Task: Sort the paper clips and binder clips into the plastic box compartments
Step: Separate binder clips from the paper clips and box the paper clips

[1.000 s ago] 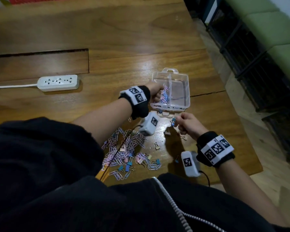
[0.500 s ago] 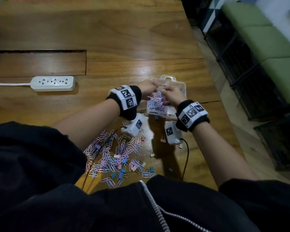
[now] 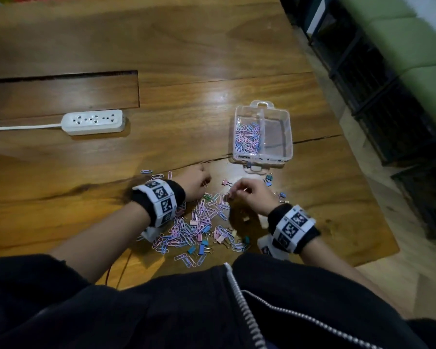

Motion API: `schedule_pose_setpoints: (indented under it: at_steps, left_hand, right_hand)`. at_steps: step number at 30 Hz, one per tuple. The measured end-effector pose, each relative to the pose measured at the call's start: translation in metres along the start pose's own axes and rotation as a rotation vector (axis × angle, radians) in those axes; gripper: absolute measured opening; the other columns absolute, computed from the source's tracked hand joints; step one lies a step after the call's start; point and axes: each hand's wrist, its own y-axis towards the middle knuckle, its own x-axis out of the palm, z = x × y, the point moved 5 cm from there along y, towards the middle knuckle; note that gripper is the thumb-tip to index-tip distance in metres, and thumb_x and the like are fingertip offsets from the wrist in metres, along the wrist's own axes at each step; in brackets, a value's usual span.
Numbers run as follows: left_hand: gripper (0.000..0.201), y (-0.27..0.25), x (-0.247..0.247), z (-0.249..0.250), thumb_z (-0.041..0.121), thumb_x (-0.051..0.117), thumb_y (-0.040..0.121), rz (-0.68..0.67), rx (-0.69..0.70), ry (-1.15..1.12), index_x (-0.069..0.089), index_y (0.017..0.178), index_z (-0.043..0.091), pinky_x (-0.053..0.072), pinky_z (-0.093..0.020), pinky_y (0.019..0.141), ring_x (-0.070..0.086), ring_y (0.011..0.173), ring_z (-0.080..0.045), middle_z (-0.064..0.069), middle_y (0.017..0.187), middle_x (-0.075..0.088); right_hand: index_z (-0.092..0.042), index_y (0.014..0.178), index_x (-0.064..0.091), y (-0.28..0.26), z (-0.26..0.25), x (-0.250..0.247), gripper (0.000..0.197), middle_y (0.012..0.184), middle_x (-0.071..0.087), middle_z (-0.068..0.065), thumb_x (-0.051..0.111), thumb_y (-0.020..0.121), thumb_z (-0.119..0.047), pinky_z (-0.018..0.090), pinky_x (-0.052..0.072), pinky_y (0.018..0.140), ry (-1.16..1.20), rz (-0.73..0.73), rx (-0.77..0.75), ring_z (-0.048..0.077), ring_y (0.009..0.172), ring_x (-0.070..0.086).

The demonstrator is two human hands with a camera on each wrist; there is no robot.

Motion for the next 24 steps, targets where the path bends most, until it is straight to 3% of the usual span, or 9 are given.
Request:
schedule_pose_setpoints:
  at_steps: [2,4,7,10,13,17,21,24]
  left_hand:
    - [0.042,-0.007,0.008,0.006,0.020,0.052,0.090,-0.023,0.044,-0.016,0.047,0.130,0.008,0.038,-0.030,0.101,0.044,0.119,-0.023,-0.011,0.130,0.046]
    - [0.054,-0.014,0.017,0.011,0.030,0.059,0.085,-0.059,0.065,-0.026,0.043,0.133,0.012,0.041,-0.033,0.101,0.044,0.118,-0.021,-0.008,0.128,0.044]
    - [0.064,-0.020,0.028,0.018,0.034,0.067,0.078,-0.065,0.073,0.044,0.041,0.134,0.017,0.043,-0.033,0.098,0.043,0.117,-0.021,-0.005,0.127,0.042]
    - [0.043,-0.022,0.031,0.024,0.024,0.063,0.083,0.021,0.110,0.120,0.051,0.124,0.015,0.042,-0.034,0.099,0.045,0.116,-0.023,-0.007,0.124,0.047]
    - [0.027,-0.025,0.035,0.026,0.016,0.052,0.089,0.055,0.122,0.141,0.055,0.115,0.011,0.042,-0.035,0.096,0.046,0.113,-0.024,-0.009,0.118,0.050]
    - [0.026,-0.027,0.033,0.027,0.012,0.045,0.092,0.061,0.140,0.147,0.053,0.115,0.006,0.043,-0.034,0.093,0.050,0.108,-0.026,-0.012,0.114,0.055]
    - [0.021,-0.025,0.019,0.011,0.009,0.051,0.089,0.069,0.010,-0.094,0.058,0.109,0.006,0.050,-0.031,0.086,0.059,0.101,-0.025,-0.012,0.110,0.062]
    - [0.021,-0.028,0.009,-0.006,0.003,0.054,0.088,0.099,-0.111,-0.517,0.059,0.108,-0.001,0.050,-0.015,0.060,0.059,0.077,-0.020,-0.010,0.088,0.062]
  right_hand:
    - [-0.009,0.100,0.059,-0.003,0.010,0.020,0.020,0.103,0.063,0.007,0.043,0.091,-0.002,0.014,0.044,0.061,0.041,-0.066,0.064,0.010,0.080,0.054]
    - [-0.009,0.101,0.059,-0.004,0.013,0.022,0.023,0.108,0.064,0.009,0.041,0.091,0.001,0.011,0.044,0.058,0.130,-0.001,0.085,0.008,0.076,0.054]
    - [-0.007,0.101,0.058,-0.007,0.016,0.010,0.022,0.109,0.063,0.009,0.042,0.089,0.003,0.018,0.045,0.072,0.168,0.202,0.107,0.011,0.083,0.054]
    - [-0.007,0.111,0.055,-0.015,0.011,0.011,0.028,0.107,0.054,0.005,0.055,0.084,-0.002,0.014,0.043,0.076,-0.049,0.219,0.034,0.011,0.090,0.053]
    - [-0.016,0.125,0.047,-0.017,0.010,0.031,0.054,0.126,0.043,0.009,0.068,0.076,-0.019,0.032,0.035,0.099,-0.355,0.077,-0.034,0.024,0.118,0.039]
    - [-0.018,0.128,0.045,-0.013,0.003,0.041,0.062,0.130,0.038,0.007,0.072,0.072,-0.028,0.036,0.034,0.101,-0.525,0.068,-0.092,0.024,0.119,0.033]
    - [-0.010,0.116,0.056,-0.009,-0.002,0.046,0.039,0.124,0.044,0.009,0.065,0.078,-0.014,0.034,0.038,0.100,-0.544,0.062,-0.167,0.024,0.114,0.039]
    - [-0.004,0.111,0.057,-0.008,-0.007,0.047,0.027,0.118,0.048,0.010,0.054,0.085,-0.008,0.030,0.037,0.095,-0.553,0.054,-0.208,0.025,0.111,0.044]
